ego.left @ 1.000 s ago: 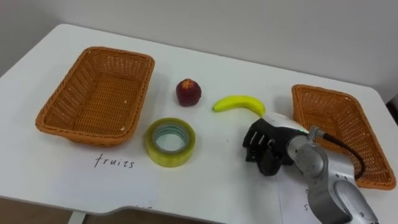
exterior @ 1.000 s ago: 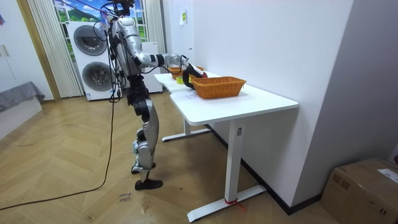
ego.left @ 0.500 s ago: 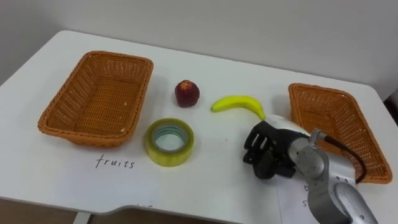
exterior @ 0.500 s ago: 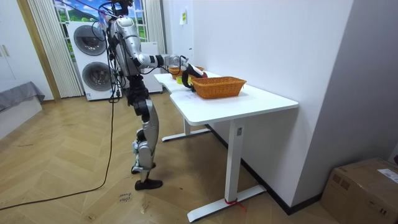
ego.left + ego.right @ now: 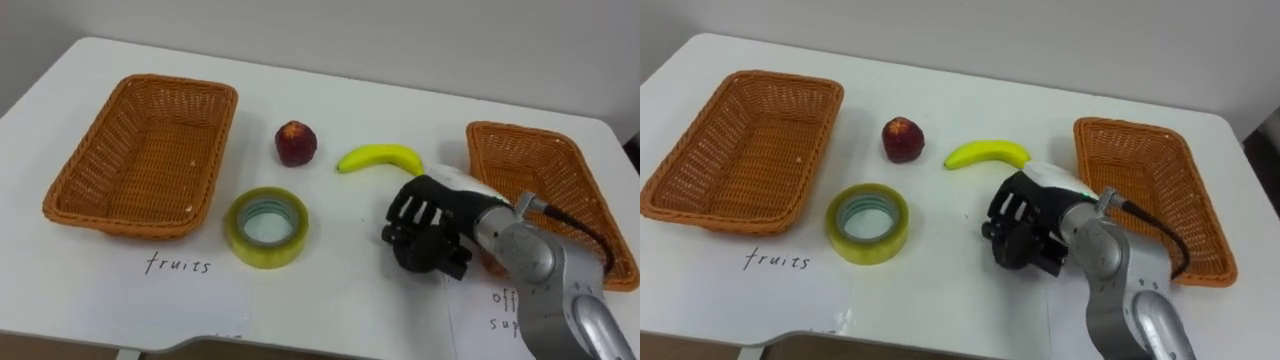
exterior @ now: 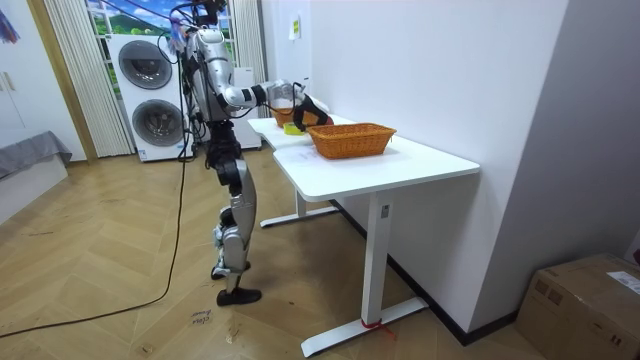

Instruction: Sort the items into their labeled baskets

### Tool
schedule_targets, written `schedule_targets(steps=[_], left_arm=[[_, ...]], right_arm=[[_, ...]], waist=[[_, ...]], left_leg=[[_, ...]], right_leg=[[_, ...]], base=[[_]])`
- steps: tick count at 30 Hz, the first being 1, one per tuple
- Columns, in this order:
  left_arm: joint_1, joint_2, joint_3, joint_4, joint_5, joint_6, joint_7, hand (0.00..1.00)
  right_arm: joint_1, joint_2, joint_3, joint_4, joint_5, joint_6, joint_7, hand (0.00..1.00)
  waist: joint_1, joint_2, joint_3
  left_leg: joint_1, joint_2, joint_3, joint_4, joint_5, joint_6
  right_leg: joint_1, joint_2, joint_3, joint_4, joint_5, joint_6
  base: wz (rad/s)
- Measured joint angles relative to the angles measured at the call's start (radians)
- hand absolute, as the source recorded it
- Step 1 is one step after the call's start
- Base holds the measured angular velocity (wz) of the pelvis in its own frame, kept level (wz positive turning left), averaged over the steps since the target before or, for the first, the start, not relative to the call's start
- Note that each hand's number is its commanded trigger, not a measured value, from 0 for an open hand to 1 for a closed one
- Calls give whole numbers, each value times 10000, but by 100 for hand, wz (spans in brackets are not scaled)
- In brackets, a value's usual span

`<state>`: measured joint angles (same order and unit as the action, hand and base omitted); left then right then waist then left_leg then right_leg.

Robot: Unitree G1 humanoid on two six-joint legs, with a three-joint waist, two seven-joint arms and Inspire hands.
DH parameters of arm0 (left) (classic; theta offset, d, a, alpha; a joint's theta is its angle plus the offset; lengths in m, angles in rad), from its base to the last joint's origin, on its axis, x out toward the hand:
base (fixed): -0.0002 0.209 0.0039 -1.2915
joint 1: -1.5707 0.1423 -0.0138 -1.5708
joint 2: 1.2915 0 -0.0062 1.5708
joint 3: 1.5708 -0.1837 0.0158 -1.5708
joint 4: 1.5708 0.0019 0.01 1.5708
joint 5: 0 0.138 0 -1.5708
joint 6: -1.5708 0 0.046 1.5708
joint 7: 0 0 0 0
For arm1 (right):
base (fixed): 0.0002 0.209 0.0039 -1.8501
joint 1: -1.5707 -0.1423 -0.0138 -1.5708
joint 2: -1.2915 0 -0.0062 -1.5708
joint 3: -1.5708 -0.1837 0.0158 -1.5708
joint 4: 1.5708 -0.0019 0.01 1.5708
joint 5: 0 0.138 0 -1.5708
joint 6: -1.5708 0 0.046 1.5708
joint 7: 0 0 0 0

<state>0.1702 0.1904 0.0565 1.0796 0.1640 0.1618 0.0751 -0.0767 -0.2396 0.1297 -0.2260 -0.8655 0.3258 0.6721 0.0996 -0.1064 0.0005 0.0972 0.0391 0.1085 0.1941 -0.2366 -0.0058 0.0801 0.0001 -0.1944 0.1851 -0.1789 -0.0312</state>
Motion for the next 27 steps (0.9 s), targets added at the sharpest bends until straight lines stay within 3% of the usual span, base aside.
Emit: schedule_targets(steps=[10,20,27], left_arm=[[266,14,198,-46,53,-32,-88,0],[456,-79,195,6,52,-389,-67,0],[541,-172,201,3,55,-387,-198,0]], right_arm=[[-4,-2,-589,-1054,1283,-115,-617,100],[-4,8,-1549,-1091,2364,-1153,-2217,100],[-3,9,-1887,-1142,2862,-1330,-3416,100]], waist=[[-129,-60,-12],[-178,117,53],[-233,252,29]], left_leg=[[8,-9,28,-22,1,0],[12,7,193,21,-5,3],[-32,14,253,10,-8,4]], right_leg=[[14,9,50,-8,-2,2],[-6,68,225,12,1,0],[-100,56,275,40,4,1]], base=[[-1],[-3],[-2]])
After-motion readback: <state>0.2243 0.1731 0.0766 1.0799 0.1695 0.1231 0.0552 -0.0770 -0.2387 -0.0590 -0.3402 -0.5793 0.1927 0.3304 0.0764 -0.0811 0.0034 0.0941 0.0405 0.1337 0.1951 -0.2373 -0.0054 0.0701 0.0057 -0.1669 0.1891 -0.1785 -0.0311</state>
